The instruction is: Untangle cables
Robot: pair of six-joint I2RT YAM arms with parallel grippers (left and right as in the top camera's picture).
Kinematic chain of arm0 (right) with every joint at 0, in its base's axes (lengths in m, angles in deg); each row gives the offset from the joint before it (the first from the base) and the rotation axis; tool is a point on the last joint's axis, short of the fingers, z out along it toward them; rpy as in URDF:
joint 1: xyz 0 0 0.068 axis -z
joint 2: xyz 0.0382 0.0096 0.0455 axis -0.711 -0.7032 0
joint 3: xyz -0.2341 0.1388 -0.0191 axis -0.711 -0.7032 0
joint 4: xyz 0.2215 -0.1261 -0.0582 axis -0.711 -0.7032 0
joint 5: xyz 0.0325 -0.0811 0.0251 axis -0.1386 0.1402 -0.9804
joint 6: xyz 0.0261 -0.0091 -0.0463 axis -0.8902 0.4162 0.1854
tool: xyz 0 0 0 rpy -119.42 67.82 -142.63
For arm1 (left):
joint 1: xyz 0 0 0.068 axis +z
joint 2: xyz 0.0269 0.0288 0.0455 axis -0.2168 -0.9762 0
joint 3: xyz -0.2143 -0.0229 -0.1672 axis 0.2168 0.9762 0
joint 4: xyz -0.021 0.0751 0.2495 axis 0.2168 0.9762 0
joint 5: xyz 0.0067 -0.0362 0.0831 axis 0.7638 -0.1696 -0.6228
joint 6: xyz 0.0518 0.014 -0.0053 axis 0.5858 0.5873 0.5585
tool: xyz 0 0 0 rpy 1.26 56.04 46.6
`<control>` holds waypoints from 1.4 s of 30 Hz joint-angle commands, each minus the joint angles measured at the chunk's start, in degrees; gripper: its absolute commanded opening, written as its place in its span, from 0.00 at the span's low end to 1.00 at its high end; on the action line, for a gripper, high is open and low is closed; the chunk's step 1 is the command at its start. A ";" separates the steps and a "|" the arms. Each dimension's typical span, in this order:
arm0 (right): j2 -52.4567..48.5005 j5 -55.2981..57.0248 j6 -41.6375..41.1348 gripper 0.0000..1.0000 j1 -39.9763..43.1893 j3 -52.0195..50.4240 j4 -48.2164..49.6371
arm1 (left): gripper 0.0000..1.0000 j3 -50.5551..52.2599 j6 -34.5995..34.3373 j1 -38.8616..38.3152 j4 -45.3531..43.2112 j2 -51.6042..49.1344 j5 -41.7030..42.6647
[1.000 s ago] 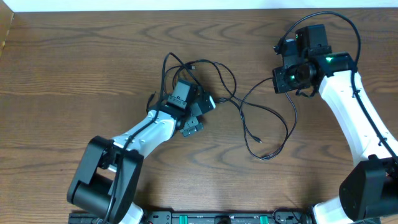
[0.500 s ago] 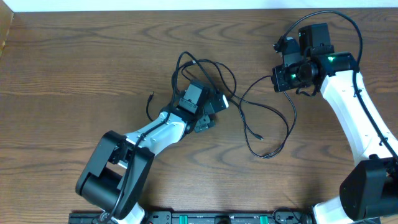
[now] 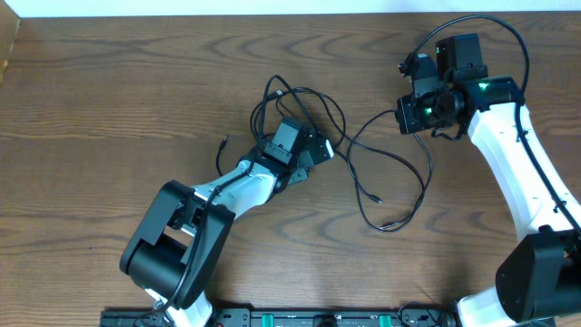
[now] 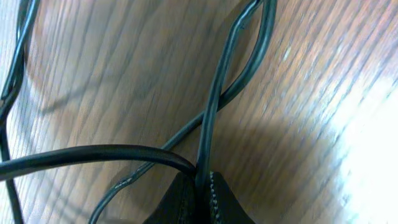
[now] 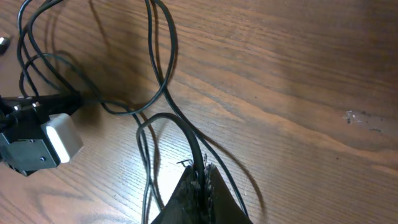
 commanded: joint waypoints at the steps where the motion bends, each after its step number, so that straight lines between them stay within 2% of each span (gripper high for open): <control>1: 0.04 -0.79 0.96 0.01 0.24 0.42 0.28 | 0.08 1.03 -3.10 -0.13 0.50 6.01 -2.64; 11: 0.04 -0.72 0.96 0.01 0.24 0.39 0.26 | 0.07 1.03 -14.58 2.08 0.59 26.08 -2.38; 16: 0.04 1.11 0.96 0.01 0.24 0.39 -0.24 | 0.07 1.03 -15.98 4.81 0.98 31.65 -2.40; 22: 0.04 4.55 0.94 0.01 0.33 -0.09 -0.87 | 0.07 1.03 -22.01 9.90 0.98 37.20 -2.43; 38: 0.04 7.45 -0.11 0.01 5.38 -3.65 -1.05 | 0.07 1.03 -56.15 37.38 1.51 41.88 -2.38; 39: 0.04 7.89 -0.66 0.03 5.99 -3.89 -1.05 | 0.07 1.03 -57.72 38.66 1.60 41.90 -2.19; 41: 0.04 7.82 -0.87 0.34 7.19 -4.46 -1.05 | 0.08 1.03 -58.60 41.13 1.16 42.01 1.07; 42: 0.04 7.82 -1.03 0.58 7.63 -4.76 -1.05 | 0.07 1.03 -58.58 42.01 0.50 42.10 3.43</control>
